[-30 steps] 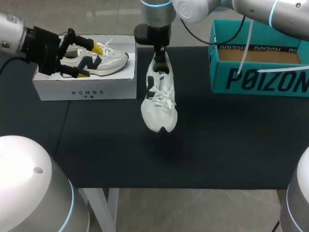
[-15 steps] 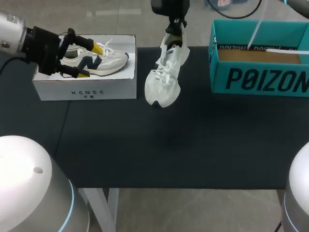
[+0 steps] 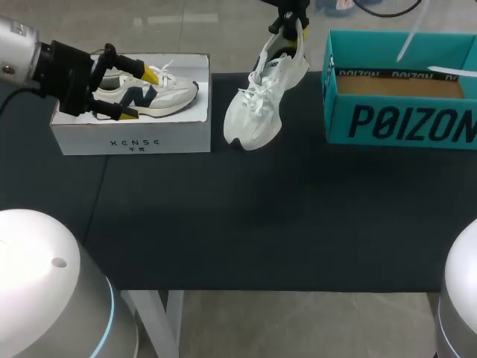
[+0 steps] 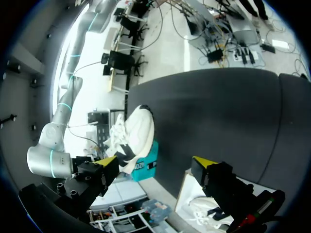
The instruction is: Take the shoe out of the shoebox, open the shoe tongue, remove and reinsert the insole, then place the shoe into the shoebox
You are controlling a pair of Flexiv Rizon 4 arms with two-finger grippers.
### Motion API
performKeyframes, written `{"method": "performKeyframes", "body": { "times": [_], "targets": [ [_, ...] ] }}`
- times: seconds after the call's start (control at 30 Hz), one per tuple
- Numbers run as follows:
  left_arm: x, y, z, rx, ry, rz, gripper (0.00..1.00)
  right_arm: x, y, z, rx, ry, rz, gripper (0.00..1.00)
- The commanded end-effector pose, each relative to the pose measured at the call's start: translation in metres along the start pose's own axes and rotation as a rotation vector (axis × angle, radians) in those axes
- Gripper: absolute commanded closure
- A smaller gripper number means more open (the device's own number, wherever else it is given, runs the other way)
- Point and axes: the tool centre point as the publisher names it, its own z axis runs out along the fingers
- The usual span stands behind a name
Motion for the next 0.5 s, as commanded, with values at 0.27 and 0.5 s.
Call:
{"method": "performKeyframes", "body": {
  "times": [0.27,0.5],
  "targets": [
    [-0.001,0.001,0.0,0.0,0.003,0.0,0.0,0.0,-0.001,-0.001,-0.003,0.001,0.0,1.0],
    [-0.001,0.001,0.0,0.0,0.003,0.0,0.0,-0.032,0.001,0.008,0.06,-0.007,0.105,1.0]
  ]
}}
